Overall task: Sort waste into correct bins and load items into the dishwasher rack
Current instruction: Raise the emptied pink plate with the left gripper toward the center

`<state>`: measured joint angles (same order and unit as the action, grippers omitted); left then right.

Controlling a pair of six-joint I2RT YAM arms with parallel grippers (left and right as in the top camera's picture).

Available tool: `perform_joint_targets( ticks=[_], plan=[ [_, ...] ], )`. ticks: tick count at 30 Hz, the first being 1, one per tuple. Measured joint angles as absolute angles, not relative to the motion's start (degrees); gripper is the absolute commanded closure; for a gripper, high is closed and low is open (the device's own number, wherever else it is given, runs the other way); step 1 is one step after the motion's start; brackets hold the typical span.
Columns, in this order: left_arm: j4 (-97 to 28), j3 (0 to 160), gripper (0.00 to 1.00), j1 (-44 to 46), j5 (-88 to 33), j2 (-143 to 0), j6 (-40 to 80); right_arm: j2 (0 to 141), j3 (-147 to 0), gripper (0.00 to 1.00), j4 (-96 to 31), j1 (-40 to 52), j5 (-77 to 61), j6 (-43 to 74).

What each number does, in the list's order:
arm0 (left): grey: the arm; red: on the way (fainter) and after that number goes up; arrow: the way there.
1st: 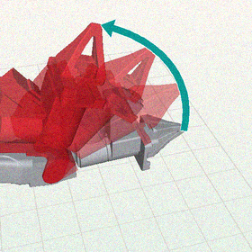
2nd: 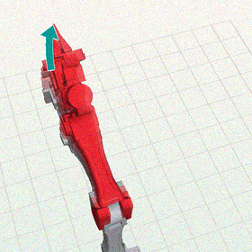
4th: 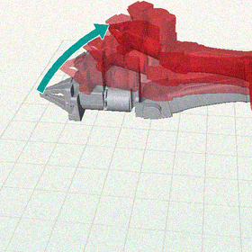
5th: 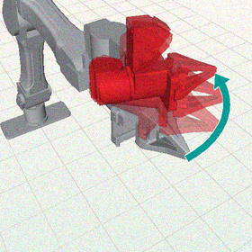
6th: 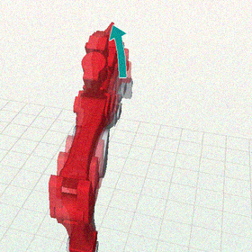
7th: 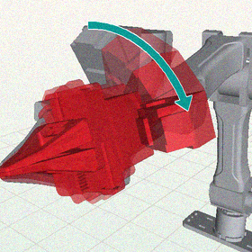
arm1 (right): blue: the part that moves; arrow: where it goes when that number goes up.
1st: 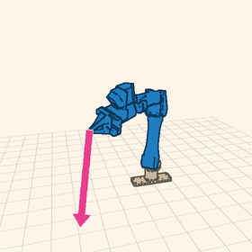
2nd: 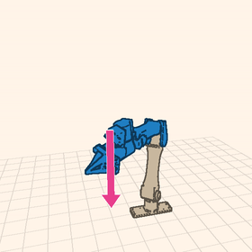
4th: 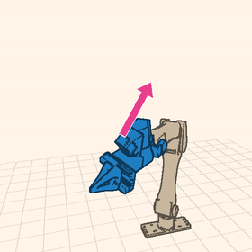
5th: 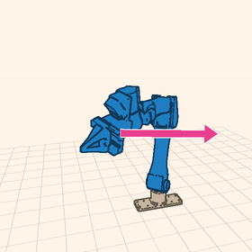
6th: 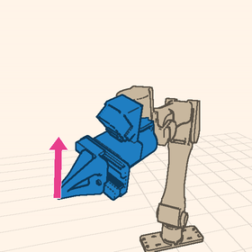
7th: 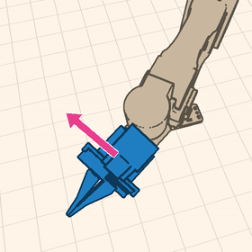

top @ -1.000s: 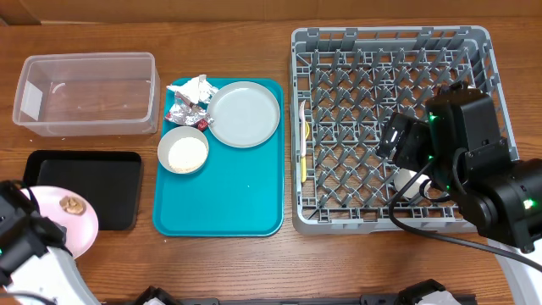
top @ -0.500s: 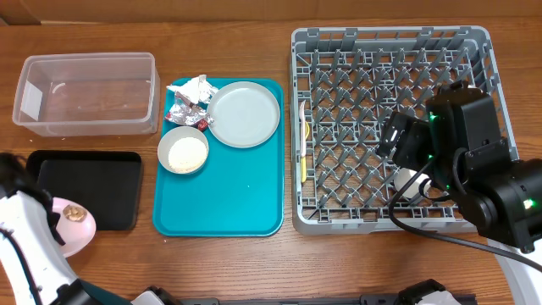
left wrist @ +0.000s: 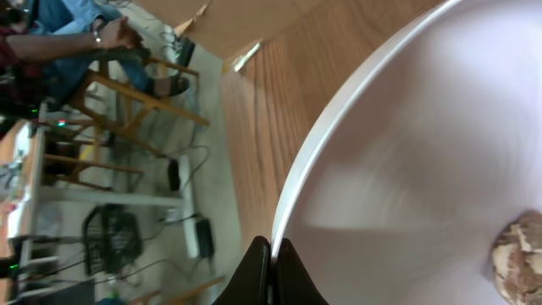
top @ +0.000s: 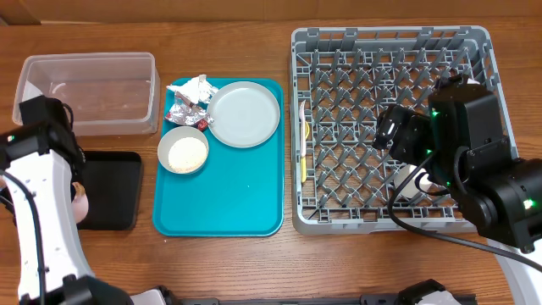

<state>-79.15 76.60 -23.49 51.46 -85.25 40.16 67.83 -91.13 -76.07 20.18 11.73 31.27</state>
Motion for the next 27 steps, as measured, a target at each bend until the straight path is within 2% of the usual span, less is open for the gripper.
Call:
perform_joint_targets(
  ticks=[6,17,27],
  plan=[
    [-77.5,76.6,0.96,-20.8,53.3,-87.1,37.2,67.8,-91.1,0.00,-75.9,20.2,11.3,31.3],
    [-78.8,76.6,0.96,-9.6,59.5,-88.2,32.4,67.8,-91.1,0.00,-77.5,20.2,10.8,31.3],
    [-84.1,76.7,0.96,-8.6,61.3,-88.2,32.2,67.8,-91.1,0.00,-78.6,20.2,10.7,31.3]
  ],
)
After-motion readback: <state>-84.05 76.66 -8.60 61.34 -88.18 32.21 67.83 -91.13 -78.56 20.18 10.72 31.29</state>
